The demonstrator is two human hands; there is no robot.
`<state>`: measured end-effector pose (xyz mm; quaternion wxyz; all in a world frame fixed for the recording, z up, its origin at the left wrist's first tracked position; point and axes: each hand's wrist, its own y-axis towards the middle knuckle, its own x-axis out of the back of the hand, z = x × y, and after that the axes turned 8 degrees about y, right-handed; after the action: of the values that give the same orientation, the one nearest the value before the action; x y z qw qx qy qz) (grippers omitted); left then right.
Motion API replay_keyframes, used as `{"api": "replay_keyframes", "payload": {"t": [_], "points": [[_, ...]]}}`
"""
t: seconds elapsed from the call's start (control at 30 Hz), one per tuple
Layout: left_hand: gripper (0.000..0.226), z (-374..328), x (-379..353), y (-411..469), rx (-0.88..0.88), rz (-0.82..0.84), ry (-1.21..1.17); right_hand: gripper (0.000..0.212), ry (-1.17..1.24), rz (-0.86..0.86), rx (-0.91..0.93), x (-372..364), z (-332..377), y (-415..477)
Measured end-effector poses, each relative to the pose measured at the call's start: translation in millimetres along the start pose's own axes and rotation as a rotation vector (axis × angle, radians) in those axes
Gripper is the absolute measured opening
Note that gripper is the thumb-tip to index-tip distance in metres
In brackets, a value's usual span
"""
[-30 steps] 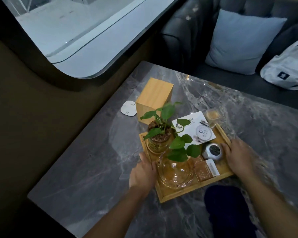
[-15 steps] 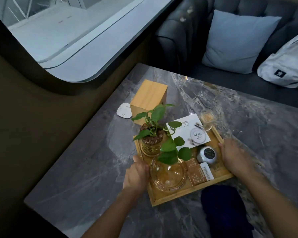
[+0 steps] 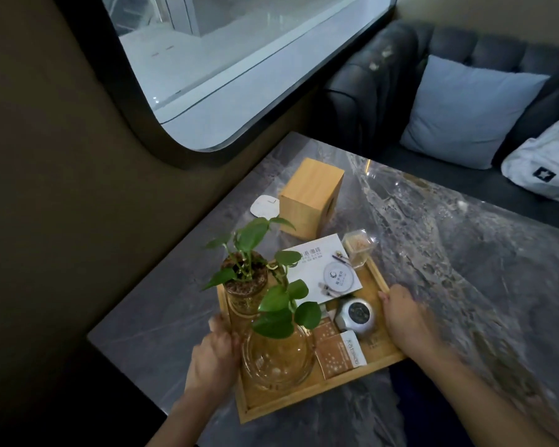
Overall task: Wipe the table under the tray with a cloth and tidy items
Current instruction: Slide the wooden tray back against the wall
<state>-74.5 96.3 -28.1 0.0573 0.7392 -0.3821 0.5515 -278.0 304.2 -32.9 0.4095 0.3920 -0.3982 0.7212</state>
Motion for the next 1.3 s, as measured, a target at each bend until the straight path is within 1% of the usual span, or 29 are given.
{"api": "replay_keyframes", "payload": {"t": [0.07, 0.1, 0.13, 0.2, 0.3, 0.37, 0.43, 0.5, 0.63, 0.77, 0.83, 0.93, 1.0, 1.03, 1.07, 1.1, 1.17, 1.2, 1.27, 1.3], "points": [[0.021, 15.3, 4.8, -7.6, 0.045, -0.025, -0.047, 0.038, -0.062, -0.094, 0.184, -11.5, 14.0, -5.2], [0.021, 25.7, 5.8, -11.4, 0.063, -0.04, -0.068, 0.041, -0.097, -0.1, 0.255, -15.9, 22.8, -7.5], [0.022, 34.8, 7.8, -15.3, 0.099, -0.052, -0.049, 0.04, -0.127, -0.062, 0.288, -20.4, 32.3, -8.8], [0.025, 52.1, 10.6, -22.6, 0.169, -0.086, -0.06, 0.035, -0.193, 0.031, 0.297, -26.8, 52.0, -8.1], [0.028, 71.4, 12.3, -34.2, 0.26, -0.103, -0.119, 0.035, -0.3, 0.032, 0.425, -38.0, 78.7, -0.7], [0.028, 82.2, 11.4, -40.8, 0.319, -0.129, -0.156, 0.035, -0.276, 0.04, 0.536, -43.0, 97.4, 6.0], [0.021, 87.6, 8.0, -48.7, 0.387, -0.144, -0.219, 0.039, -0.271, 0.035, 0.612, -48.0, 114.9, 15.6], [0.018, 90.5, 4.1, -55.2, 0.451, -0.155, -0.305, 0.037, -0.323, 0.082, 0.628, -51.4, 132.2, 22.1], [0.028, 93.5, -1.0, -60.0, 0.537, -0.204, -0.407, 0.037, -0.434, 0.164, 0.665, -55.1, 155.8, 31.3], [0.023, 91.1, -3.3, -59.3, 0.539, -0.256, -0.439, 0.035, -0.425, 0.209, 0.657, -59.1, 166.1, 41.0], [0.026, 90.1, -4.1, -59.1, 0.54, -0.284, -0.432, 0.034, -0.439, 0.225, 0.647, -61.9, 166.1, 43.1], [0.032, 92.3, -4.9, -61.1, 0.519, -0.286, -0.513, 0.034, -0.393, 0.208, 0.639, -66.1, 160.4, 42.4], [0.043, 98.2, -5.9, -66.9, 0.479, -0.258, -0.585, 0.034, -0.284, 0.183, 0.616, -64.3, 153.3, 43.6], [0.052, 101.8, -6.4, -71.3, 0.432, -0.247, -0.605, 0.038, -0.219, 0.174, 0.624, -60.5, 149.1, 43.9], [0.067, 105.0, -6.9, -76.4, 0.366, -0.23, -0.603, 0.047, -0.163, 0.187, 0.64, -55.7, 143.7, 44.0], [0.089, 107.4, -6.8, -81.5, 0.288, -0.19, -0.582, 0.063, -0.125, 0.231, 0.649, -49.6, 138.9, 42.3], [0.14, 108.0, -7.4, -91.4, 0.159, -0.057, -0.491, 0.103, -0.084, 0.388, 0.647, -38.5, 130.4, 35.2], [0.152, 106.2, -8.7, -94.7, 0.132, 0.01, -0.426, 0.116, -0.091, 0.48, 0.629, -35.7, 125.5, 32.4], [0.151, 101.7, -17.6, -96.1, 0.129, 0.052, -0.273, 0.13, -0.147, 0.638, 0.583, -32.4, 118.4, 27.1], [0.152, 100.9, -22.7, -95.5, 0.136, 0.057, -0.212, 0.136, -0.18, 0.692, 0.567, -31.3, 116.5, 24.3]]}}
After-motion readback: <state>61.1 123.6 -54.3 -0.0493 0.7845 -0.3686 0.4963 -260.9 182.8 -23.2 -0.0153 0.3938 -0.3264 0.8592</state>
